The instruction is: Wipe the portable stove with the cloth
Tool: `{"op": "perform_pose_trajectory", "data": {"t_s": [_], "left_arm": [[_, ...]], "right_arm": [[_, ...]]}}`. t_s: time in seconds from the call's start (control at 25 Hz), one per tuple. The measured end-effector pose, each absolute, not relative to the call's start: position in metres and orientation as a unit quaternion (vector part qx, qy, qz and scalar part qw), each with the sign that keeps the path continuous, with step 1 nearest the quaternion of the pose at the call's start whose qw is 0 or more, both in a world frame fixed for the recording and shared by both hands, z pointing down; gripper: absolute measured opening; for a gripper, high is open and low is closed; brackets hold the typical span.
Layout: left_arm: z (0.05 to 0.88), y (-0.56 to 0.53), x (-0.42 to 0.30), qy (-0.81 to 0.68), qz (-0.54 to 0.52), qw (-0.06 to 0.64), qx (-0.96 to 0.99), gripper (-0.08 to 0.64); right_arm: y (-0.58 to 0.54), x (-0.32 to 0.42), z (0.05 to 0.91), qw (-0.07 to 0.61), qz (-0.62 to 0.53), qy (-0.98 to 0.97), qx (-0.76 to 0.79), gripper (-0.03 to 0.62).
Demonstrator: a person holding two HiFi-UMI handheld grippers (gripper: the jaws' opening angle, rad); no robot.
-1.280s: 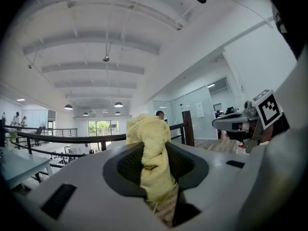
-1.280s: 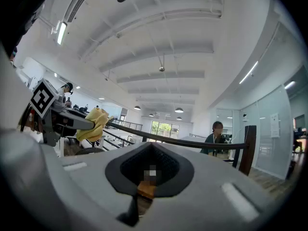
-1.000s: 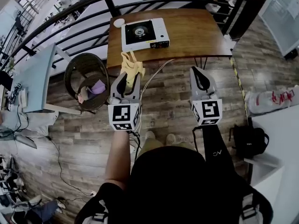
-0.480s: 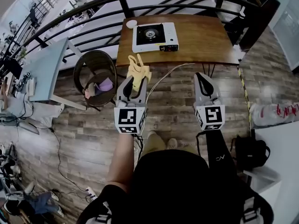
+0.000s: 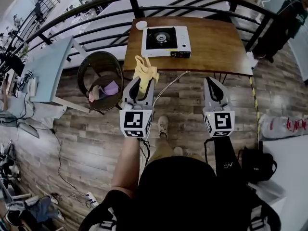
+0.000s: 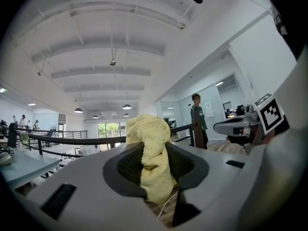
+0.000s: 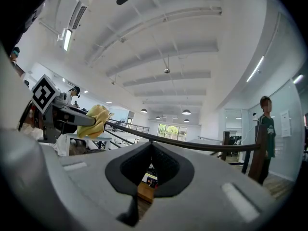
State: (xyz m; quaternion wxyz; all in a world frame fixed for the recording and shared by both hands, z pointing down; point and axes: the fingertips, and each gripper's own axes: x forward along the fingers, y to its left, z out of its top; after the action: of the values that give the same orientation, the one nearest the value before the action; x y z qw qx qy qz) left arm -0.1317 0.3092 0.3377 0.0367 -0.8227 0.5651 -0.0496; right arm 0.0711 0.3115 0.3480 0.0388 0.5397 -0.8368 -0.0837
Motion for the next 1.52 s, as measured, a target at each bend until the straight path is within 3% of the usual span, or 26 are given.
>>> {"op": "perform_pose_trajectory", "data": {"t_s": [0.68, 1.52], "left_arm": [[0.323, 0.114, -0.148, 0.535, -0.042, 0.052, -0.842, 0.127], [0.317, -0.009, -0.154, 0.496, -0.032, 0.053, -0.866, 0.127]], "right_arm": [[0.131, 0.044, 0.343, 0.041, -0.077, -0.82, 0.565, 0.005], [0.019, 0.04, 0.333, 0.042, -0.083, -0.793, 0.602, 0.005]]}}
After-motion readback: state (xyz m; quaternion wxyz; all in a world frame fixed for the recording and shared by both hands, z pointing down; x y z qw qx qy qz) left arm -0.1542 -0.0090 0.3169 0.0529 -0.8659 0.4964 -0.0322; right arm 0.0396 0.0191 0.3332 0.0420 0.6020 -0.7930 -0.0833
